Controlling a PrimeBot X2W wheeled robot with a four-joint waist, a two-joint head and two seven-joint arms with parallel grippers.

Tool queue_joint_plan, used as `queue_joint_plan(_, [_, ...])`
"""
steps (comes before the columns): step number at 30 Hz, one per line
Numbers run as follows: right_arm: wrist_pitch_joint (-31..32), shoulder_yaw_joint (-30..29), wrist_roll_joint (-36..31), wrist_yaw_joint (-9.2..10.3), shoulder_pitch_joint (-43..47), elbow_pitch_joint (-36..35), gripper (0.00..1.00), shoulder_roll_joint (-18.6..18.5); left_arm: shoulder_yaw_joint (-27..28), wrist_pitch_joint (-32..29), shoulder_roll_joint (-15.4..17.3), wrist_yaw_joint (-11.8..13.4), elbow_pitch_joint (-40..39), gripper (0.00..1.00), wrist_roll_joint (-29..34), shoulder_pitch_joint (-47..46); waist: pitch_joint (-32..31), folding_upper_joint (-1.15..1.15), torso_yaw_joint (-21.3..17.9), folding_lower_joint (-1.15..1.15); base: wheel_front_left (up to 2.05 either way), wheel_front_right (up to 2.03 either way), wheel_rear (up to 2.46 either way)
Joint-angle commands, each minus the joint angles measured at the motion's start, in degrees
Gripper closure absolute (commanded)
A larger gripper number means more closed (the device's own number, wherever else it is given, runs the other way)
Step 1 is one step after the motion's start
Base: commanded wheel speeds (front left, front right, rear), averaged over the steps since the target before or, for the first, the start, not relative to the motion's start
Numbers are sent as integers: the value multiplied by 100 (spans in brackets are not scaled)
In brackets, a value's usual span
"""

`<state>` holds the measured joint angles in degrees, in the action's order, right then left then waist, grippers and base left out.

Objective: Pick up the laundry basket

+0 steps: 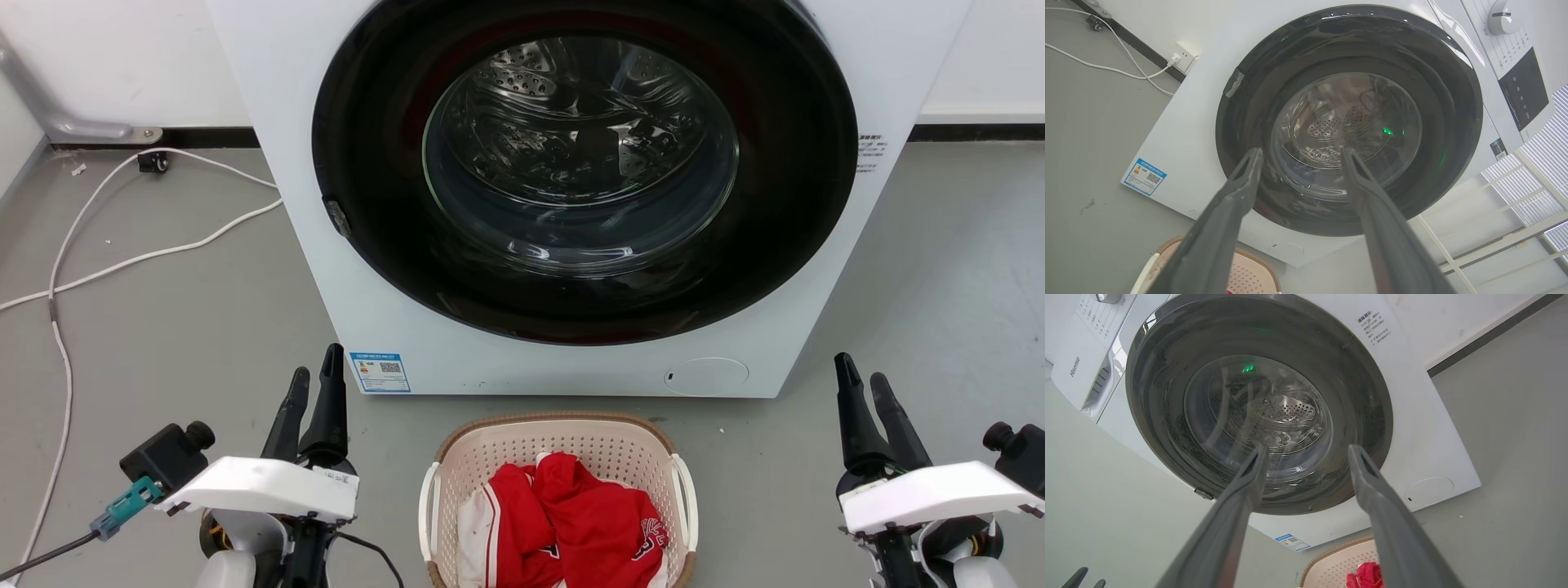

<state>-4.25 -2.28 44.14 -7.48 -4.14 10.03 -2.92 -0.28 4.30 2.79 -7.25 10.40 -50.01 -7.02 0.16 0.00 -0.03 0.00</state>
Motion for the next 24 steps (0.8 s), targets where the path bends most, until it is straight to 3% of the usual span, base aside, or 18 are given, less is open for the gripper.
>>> queue_joint_plan(1, [-63,1,-338,-1,-90,-98,0,-1,-16,61,30,-22,-75,0,262,-150,-2,0,1,0,0,0,0])
queue_joint_plan(24, [-416,-48,-2421,-1,-73,22,0,2,-167,444,70,204,310,0,2231,-306,-27,0,-1,0,0,0,0])
